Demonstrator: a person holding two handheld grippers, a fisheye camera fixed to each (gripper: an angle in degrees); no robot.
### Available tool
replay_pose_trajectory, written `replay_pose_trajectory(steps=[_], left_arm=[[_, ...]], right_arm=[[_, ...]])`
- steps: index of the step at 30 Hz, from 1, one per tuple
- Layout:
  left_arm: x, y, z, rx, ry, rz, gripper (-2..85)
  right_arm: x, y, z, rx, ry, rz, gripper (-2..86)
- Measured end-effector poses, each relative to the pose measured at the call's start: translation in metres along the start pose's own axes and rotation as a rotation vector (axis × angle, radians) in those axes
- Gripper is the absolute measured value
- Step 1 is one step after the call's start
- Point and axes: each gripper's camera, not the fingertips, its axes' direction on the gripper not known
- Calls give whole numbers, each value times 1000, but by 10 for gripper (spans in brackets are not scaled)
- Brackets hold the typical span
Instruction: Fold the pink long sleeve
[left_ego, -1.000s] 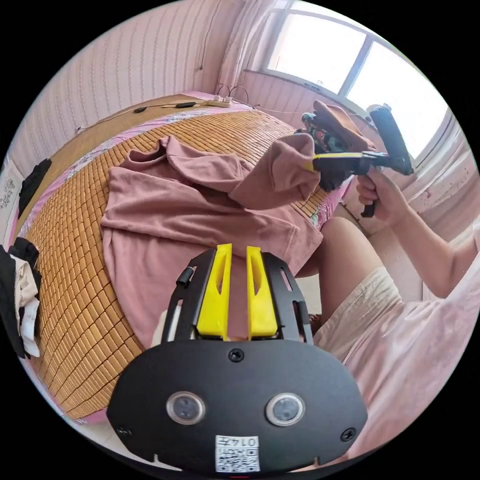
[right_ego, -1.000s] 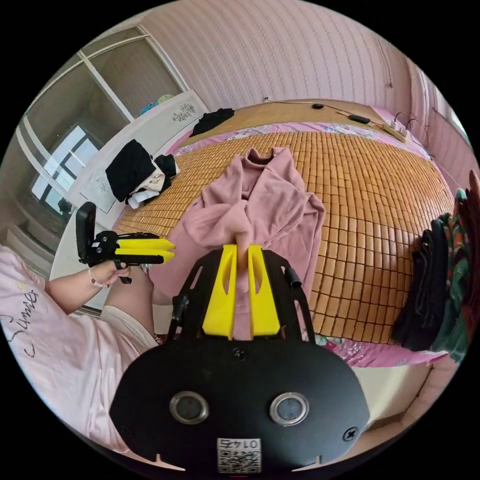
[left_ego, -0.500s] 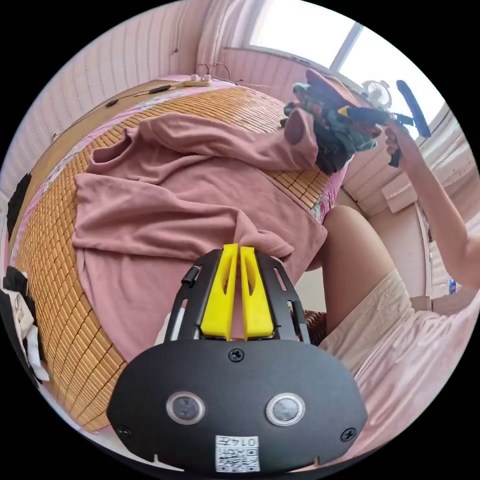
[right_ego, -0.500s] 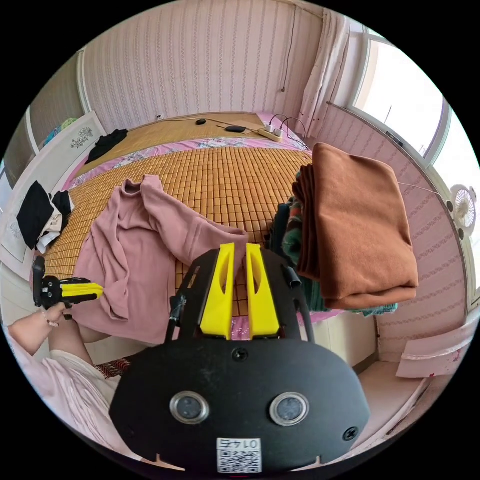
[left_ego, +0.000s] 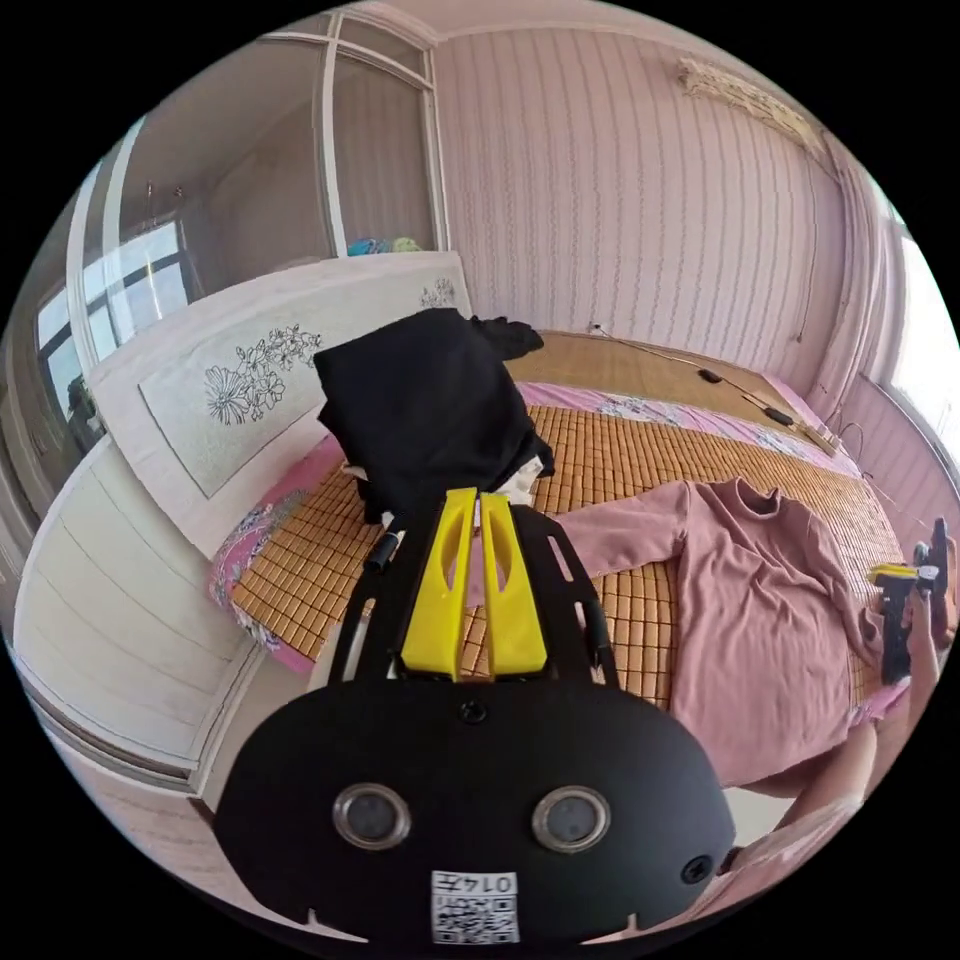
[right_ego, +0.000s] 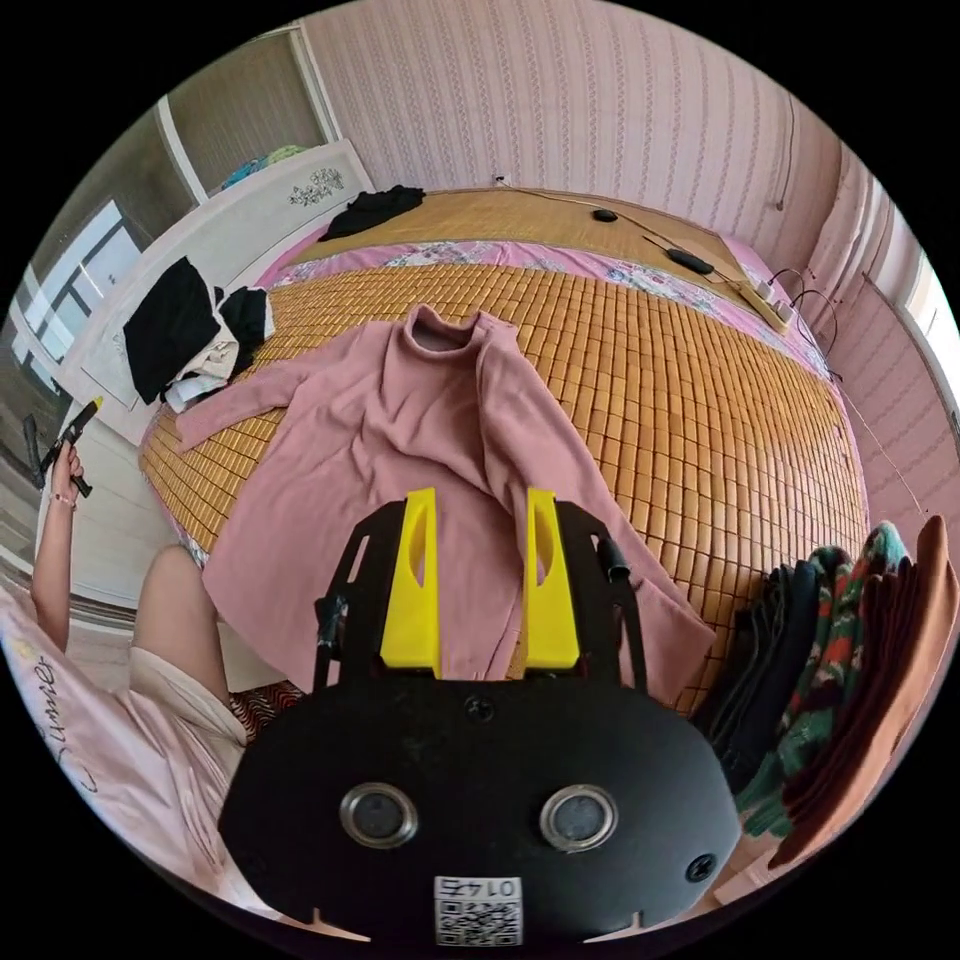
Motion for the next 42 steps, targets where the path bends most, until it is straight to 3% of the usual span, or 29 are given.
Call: replay_pose_trajectory(steps=[5, 8, 10, 13, 22, 26, 28, 32, 35, 38, 42], left_arm=[[121, -21, 103, -135, 419, 216, 18], [196, -30, 173, -240, 488, 337, 43], [229, -33, 213, -289, 420, 392, 49], [251, -24, 271, -449, 282, 410, 41], [235, -41, 301, -371, 157, 448, -5], [223, -60, 318, -421, 245, 326, -6], [224, -66, 309, -405, 247, 329, -4], [251, -79, 272, -208, 300, 480, 1], [294, -94, 284, -200, 480, 554, 33], [350, -106, 310, -216, 545, 622, 48], [406, -122, 348, -243, 464, 681, 33]], right_arm=[[-25, -79, 66, -73, 5, -132, 102], [-18, -119, 107, -109, 164, -142, 40], [5, -143, 135, -161, 307, -101, 1], [39, -165, 160, -228, 313, -48, -7], [88, -217, 176, -183, 282, 19, -9], [95, -236, 173, -208, 235, 48, -9], [84, -241, 150, -71, 231, 35, -8], [67, -247, 148, -11, 239, -116, 1], [65, -256, 176, -122, 163, -223, 56], [76, -266, 194, -145, 136, -199, 81], [106, -281, 199, -106, 66, -128, 58]])
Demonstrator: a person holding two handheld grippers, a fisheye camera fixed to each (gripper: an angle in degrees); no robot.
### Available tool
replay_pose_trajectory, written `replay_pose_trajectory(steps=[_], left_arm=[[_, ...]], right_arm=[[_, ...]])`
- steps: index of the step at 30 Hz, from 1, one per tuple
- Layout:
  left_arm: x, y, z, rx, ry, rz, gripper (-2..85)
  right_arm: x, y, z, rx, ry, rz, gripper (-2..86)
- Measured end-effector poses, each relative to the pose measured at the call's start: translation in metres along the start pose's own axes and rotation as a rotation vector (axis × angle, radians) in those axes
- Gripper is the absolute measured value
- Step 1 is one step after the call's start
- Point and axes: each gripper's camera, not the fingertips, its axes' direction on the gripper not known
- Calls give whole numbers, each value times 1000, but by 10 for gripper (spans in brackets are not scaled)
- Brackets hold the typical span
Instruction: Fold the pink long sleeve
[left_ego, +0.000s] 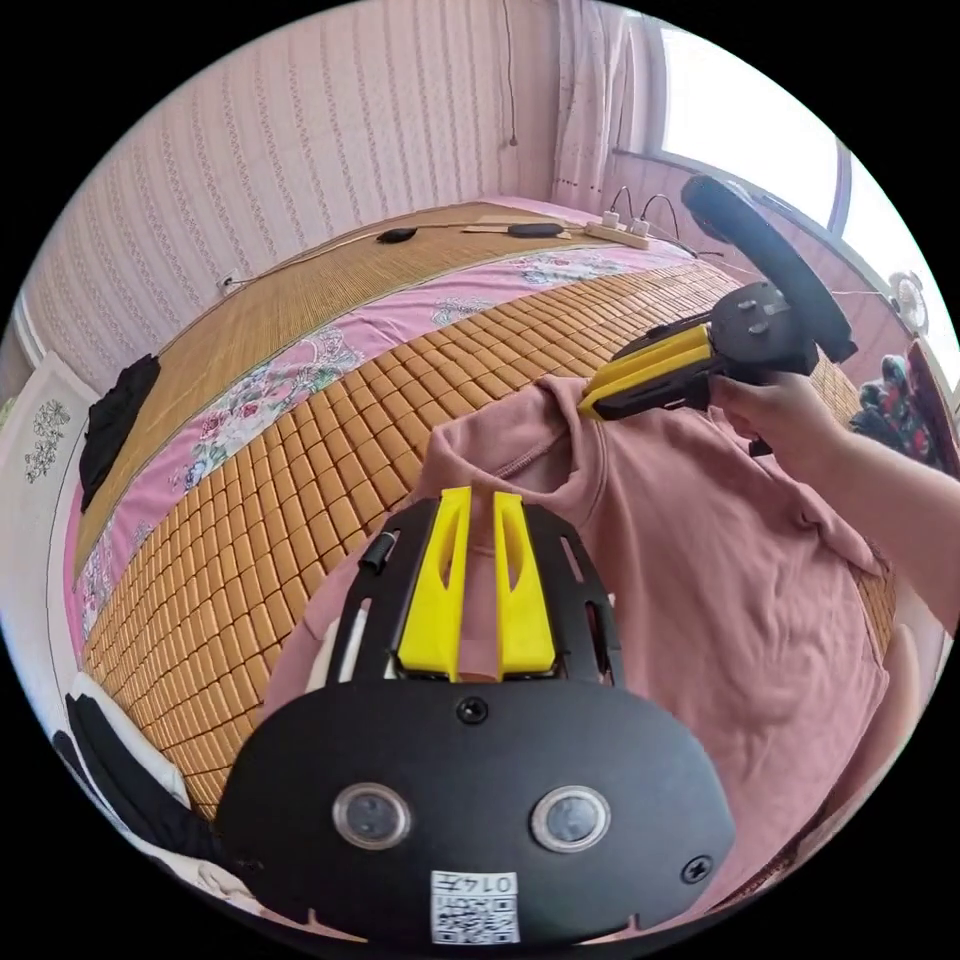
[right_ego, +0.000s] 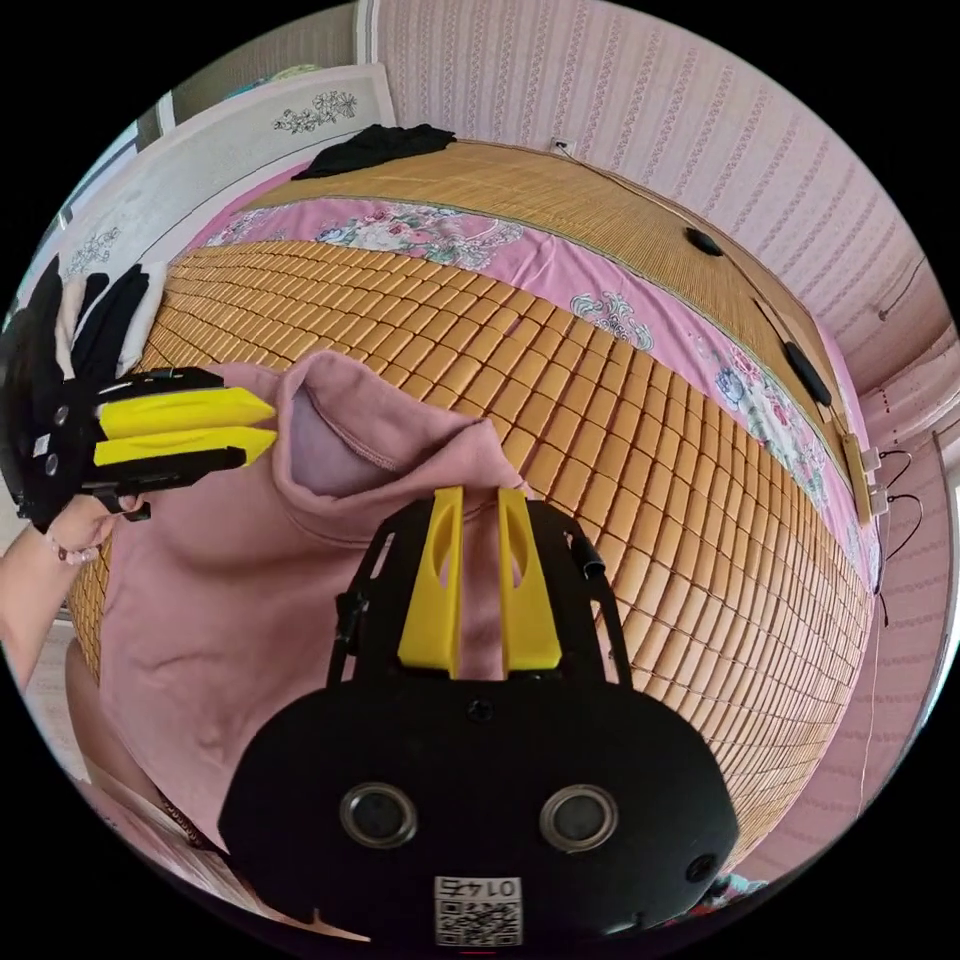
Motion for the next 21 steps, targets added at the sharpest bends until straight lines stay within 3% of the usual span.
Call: replay_pose_trajectory(steps=[3, 7, 10, 14, 21], left_arm=[[-15, -18, 29, -52, -82, -60, 8], [-62, -15, 31, -55, 170, -376, 7], [-60, 10, -16, 41, 172, -297, 30], [-16, 118, -95, 41, 179, -117, 56], [71, 325, -160, -238, 169, -264, 72]], right_arm=[[21, 0, 6, 15, -38, 50, 39], [40, 10, -1, 22, -115, 97, 28], [38, 58, -47, 163, -94, 59, 36], [13, 167, -92, 164, -95, -18, 72], [-48, 397, -105, -172, -87, 246, 105]])
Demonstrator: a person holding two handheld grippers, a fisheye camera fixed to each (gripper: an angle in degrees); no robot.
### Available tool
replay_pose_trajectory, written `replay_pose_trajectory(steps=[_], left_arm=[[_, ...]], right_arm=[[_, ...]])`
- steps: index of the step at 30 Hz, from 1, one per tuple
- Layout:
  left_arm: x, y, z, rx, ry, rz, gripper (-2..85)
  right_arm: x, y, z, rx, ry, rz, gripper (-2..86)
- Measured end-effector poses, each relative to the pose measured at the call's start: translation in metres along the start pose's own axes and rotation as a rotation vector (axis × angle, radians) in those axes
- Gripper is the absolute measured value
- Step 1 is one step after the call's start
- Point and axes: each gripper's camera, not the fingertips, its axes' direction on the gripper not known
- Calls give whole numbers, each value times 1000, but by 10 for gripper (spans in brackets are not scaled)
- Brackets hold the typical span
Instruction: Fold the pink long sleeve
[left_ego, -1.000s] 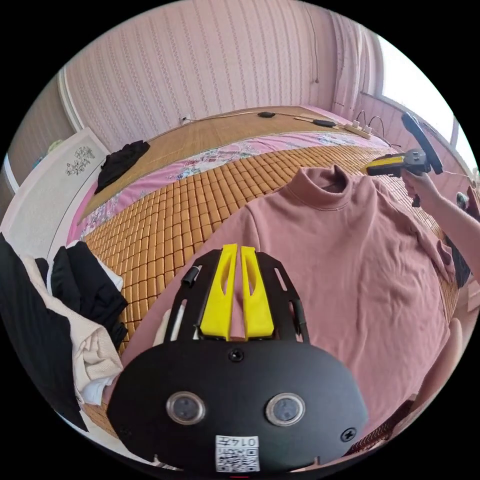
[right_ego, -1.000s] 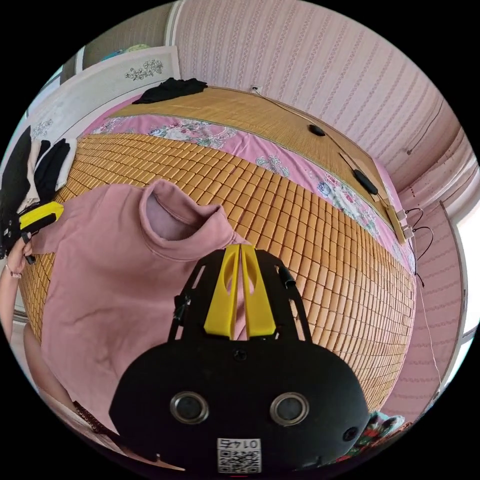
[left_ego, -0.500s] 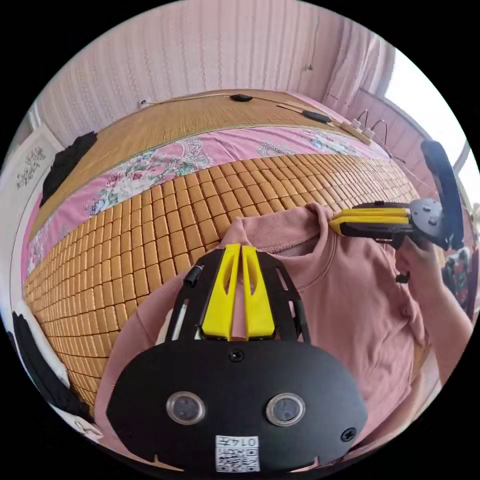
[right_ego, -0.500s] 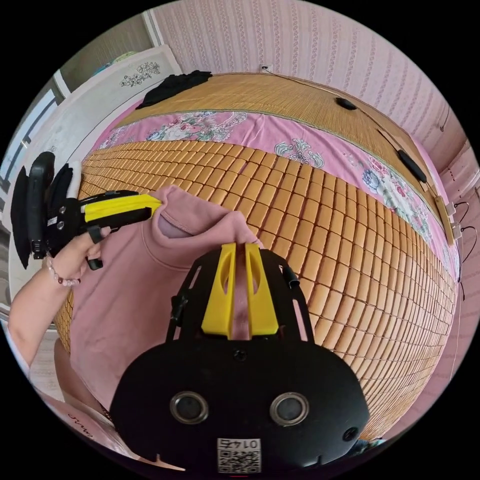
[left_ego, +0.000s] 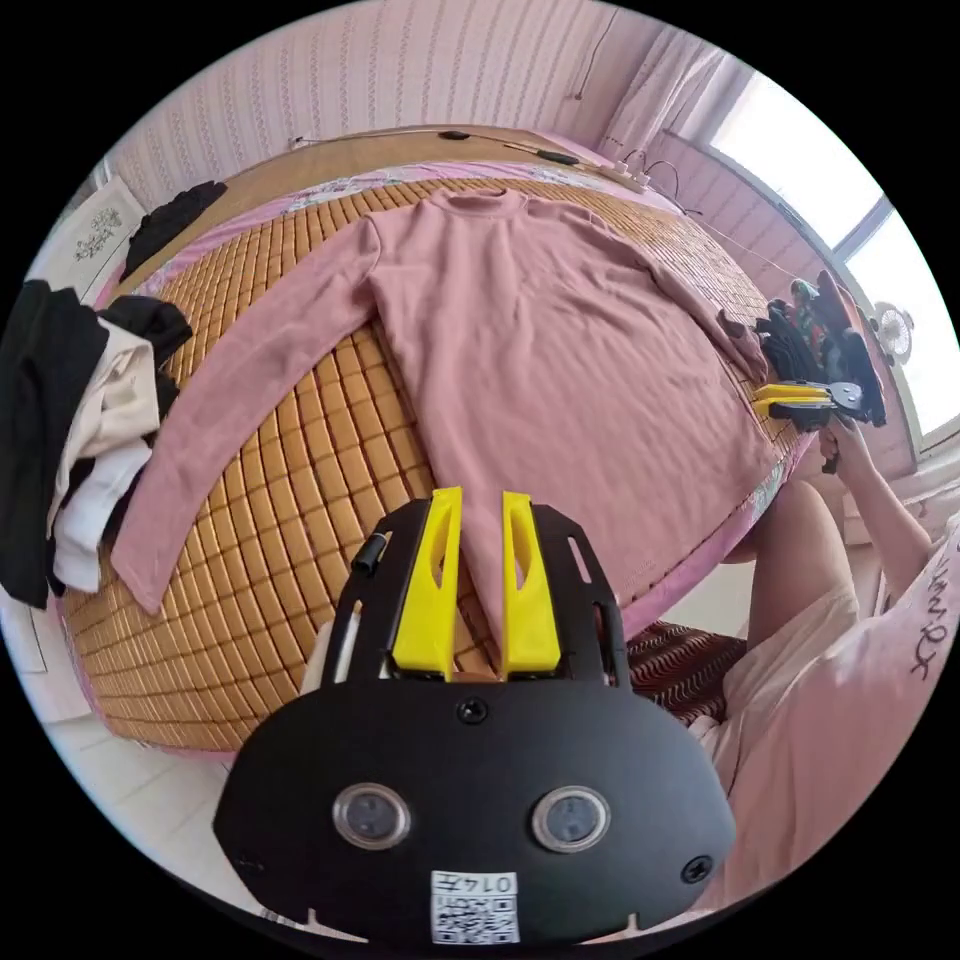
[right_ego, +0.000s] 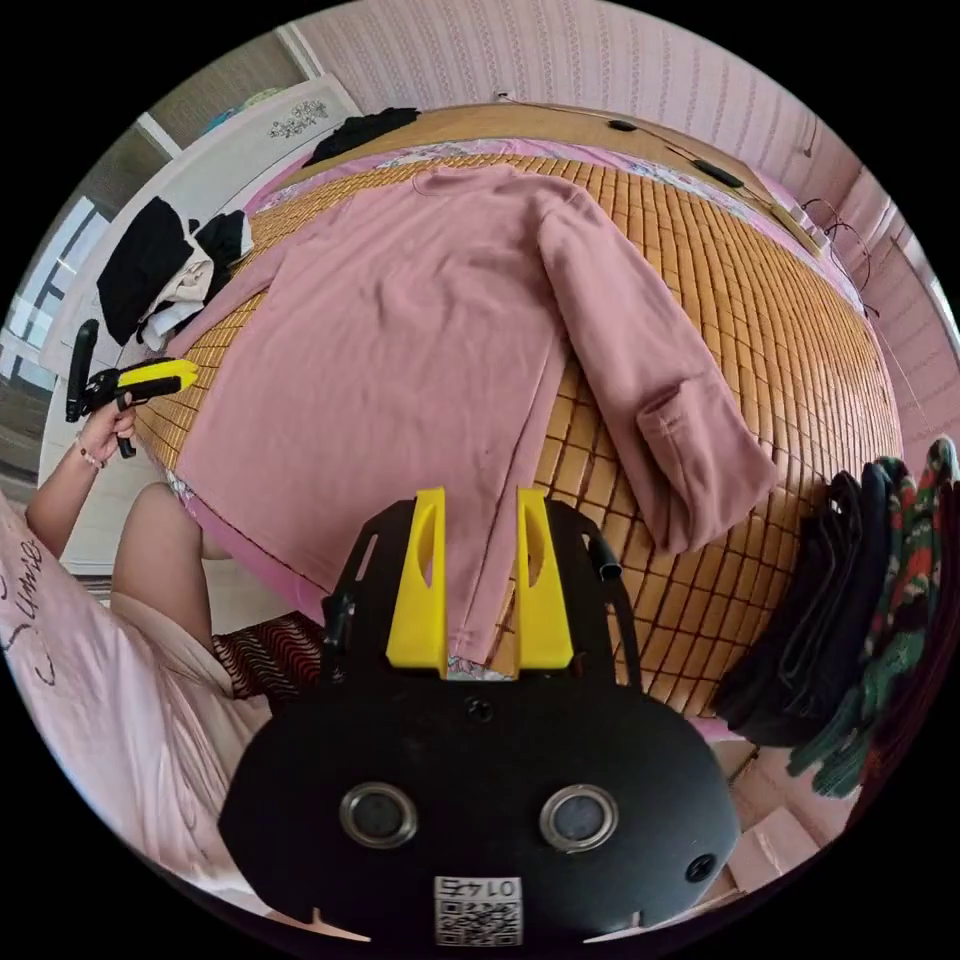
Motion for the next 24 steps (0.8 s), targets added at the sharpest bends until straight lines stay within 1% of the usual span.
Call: replay_pose_trajectory(steps=[2, 3, 4, 5, 6, 8, 11, 13, 15, 17, 20, 22, 24], left_arm=[[12, 41, 9, -26, 62, -79, 82], [15, 46, 13, -38, 54, -81, 87], [20, 52, 23, -63, 8, -83, 97], [24, 53, 35, -86, -10, -76, 94], [26, 53, 36, -72, -16, -74, 93], [37, 49, 41, -86, -23, 31, 57], [44, 52, 36, -109, -91, 66, 33], [44, 58, 37, -134, -116, 67, 30], [45, 62, 52, -206, -113, 79, 34], [46, 62, 53, -198, -112, 65, 43], [42, 64, 37, -148, -104, 21, 53], [45, 63, 23, -110, -113, 17, 51], [52, 57, 13, -73, -108, 49, 50]], right_arm=[[-1, 29, 12, -42, -21, 57, 105], [-2, 40, 15, -10, -30, 75, 104], [-2, 47, 14, 22, -11, 100, 87], [-2, 48, 15, 19, -7, 107, 78], [-2, 47, 15, 6, -27, 102, 71], [-5, 50, 11, 11, -38, 73, 63], [-9, 66, -4, 39, -13, 34, 56], [-3, 81, -1, 17, -55, 43, 57], [4, 88, 15, -43, -112, 79, 63], [9, 94, 21, -50, -158, 103, 70], [23, 109, -5, 103, -151, 153, 75], [39, 117, -26, 249, -54, 189, 81], [52, 114, -31, 322, 42, 232, 91]])
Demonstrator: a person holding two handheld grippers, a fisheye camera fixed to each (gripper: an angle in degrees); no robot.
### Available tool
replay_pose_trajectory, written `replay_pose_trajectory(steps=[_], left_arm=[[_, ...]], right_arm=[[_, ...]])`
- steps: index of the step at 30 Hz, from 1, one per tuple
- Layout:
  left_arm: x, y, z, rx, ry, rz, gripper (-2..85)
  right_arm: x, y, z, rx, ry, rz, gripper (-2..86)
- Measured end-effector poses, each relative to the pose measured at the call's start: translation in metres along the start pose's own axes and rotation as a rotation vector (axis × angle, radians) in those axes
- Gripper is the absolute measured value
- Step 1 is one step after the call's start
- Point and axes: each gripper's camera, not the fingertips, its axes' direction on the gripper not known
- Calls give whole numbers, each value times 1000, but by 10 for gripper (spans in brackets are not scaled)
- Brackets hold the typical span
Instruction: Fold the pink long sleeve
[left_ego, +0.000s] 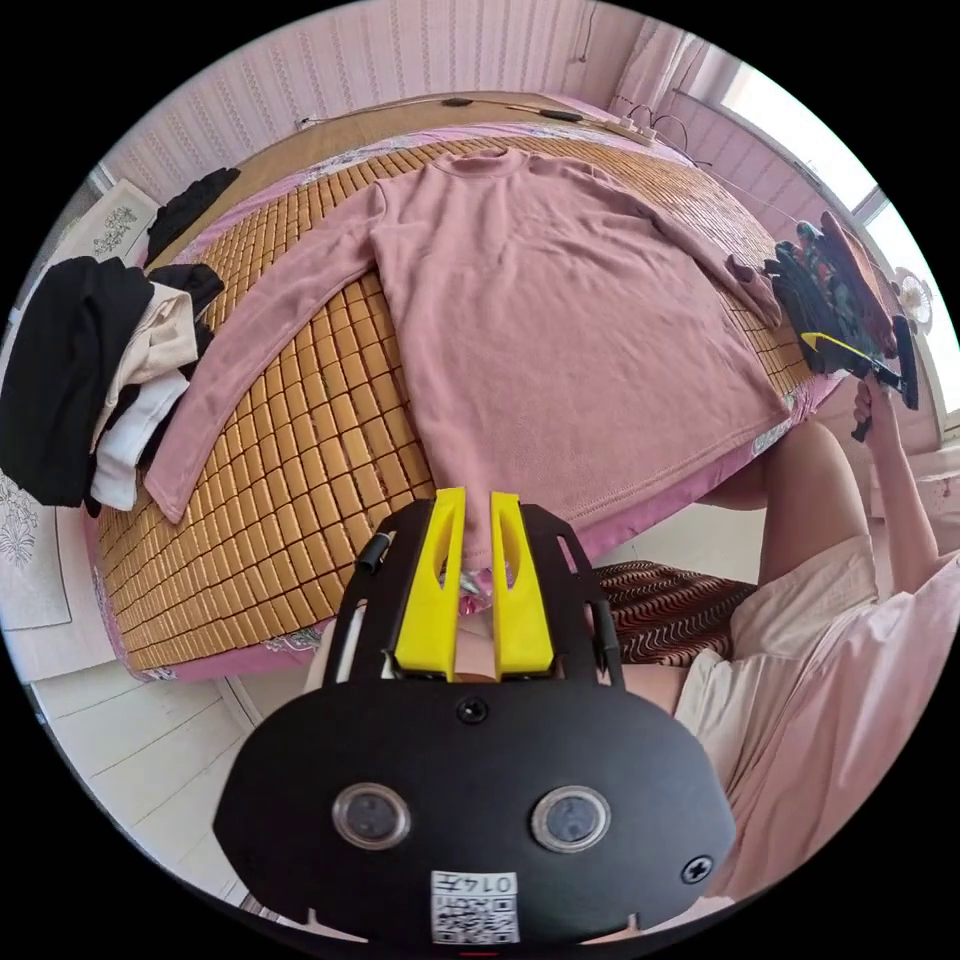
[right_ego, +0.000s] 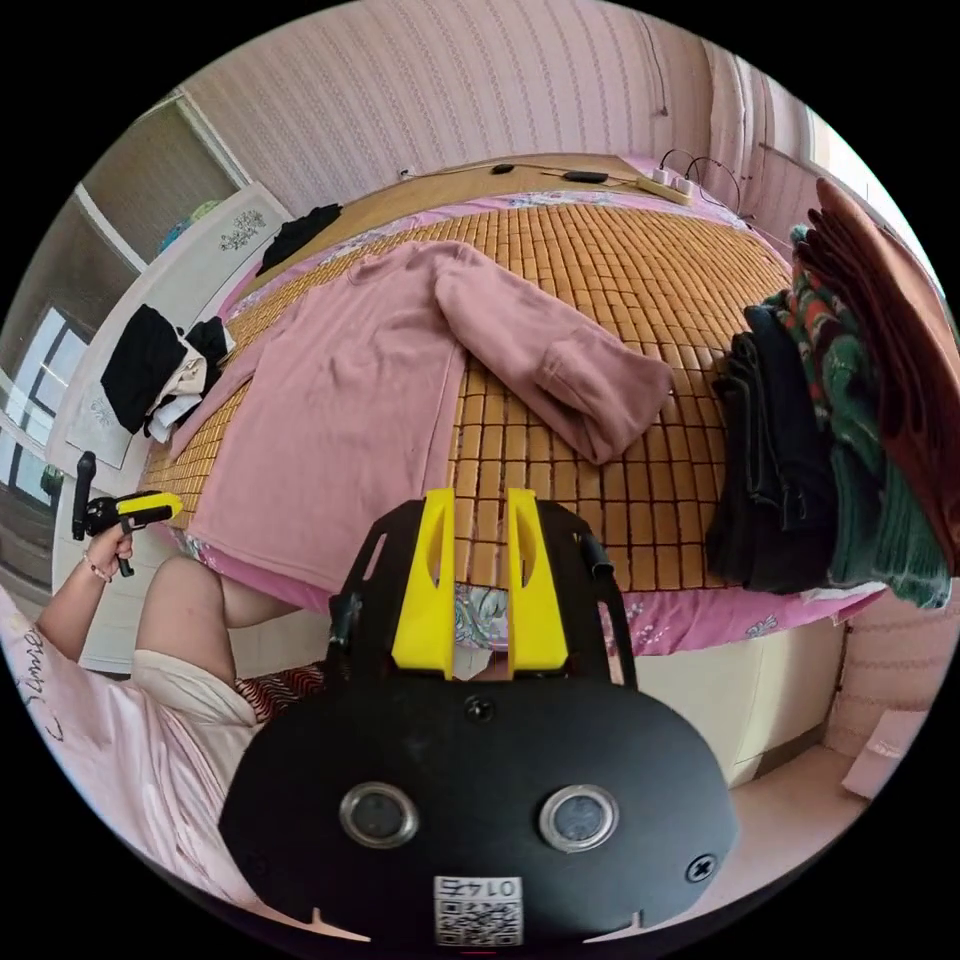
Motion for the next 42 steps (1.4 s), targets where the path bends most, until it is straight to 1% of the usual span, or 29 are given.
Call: replay_pose_trajectory(steps=[2, 4, 6, 8, 9, 10, 12, 15, 17, 19, 23, 26, 30, 32, 33, 34, 36, 39, 41, 42], left_arm=[[16, -18, -7, 47, 29, 64, 48], [34, -38, -4, 53, 61, 128, 45], [53, -58, -2, 88, 92, 194, 37], [79, -84, -1, 150, 154, 286, 12], [85, -91, 1, 152, 171, 315, 5], [98, -103, 5, 139, 194, 364, 1], [116, -117, 9, 132, 228, 426, -3], [145, -135, 11, 167, 321, 517, -3], [175, -147, 18, 184, 363, 601, 1], [202, -155, 24, 188, 376, 671, 6], [273, -170, 46, 180, 422, 810, 30], [324, -183, 67, 155, 433, 852, 39], [373, -198, 92, 112, 448, 847, 44], [397, -202, 108, 80, 419, 857, 45], [402, -203, 114, 59, 400, 864, 45], [409, -206, 126, -3, 365, 853, 44], [408, -210, 124, 26, 403, 829, 39], [403, -217, 121, -11, 445, 809, 40], [380, -209, 102, 28, 531, 798, 45], [370, -204, 95, 47, 545, 796, 45]], right_arm=[[10, -12, 6, 32, 44, 27, 110], [15, -28, 19, 60, 58, 32, 133], [17, -37, 35, 49, 121, 46, 131], [18, -39, 62, -29, 166, 39, 99], [21, -35, 77, -88, 168, 42, 59], [25, -28, 72, -58, 156, 66, 34], [33, -11, 50, -7, 192, 120, 19], [48, 35, 8, 61, 254, 221, 9], [55, 64, -5, 50, 294, 264, 4], [58, 92, -8, -15, 345, 281, 3], [50, 104, -9, -32, 329, 234, 3], [37, 90, -4, 20, 325, 149, -1], [29, 57, 22, 39, 342, 55, -8], [33, 44, 41, 0, 361, 38, -9], [38, 37, 54, -44, 374, 33, -9], [43, 32, 68, -117, 407, 36, -9], [46, 29, 85, -221, 436, 15, -9], [35, 29, 95, -220, 506, -33, -9], [28, 31, 92, -192, 502, -28, -7], [25, 34, 86, -164, 478, -14, -5]])
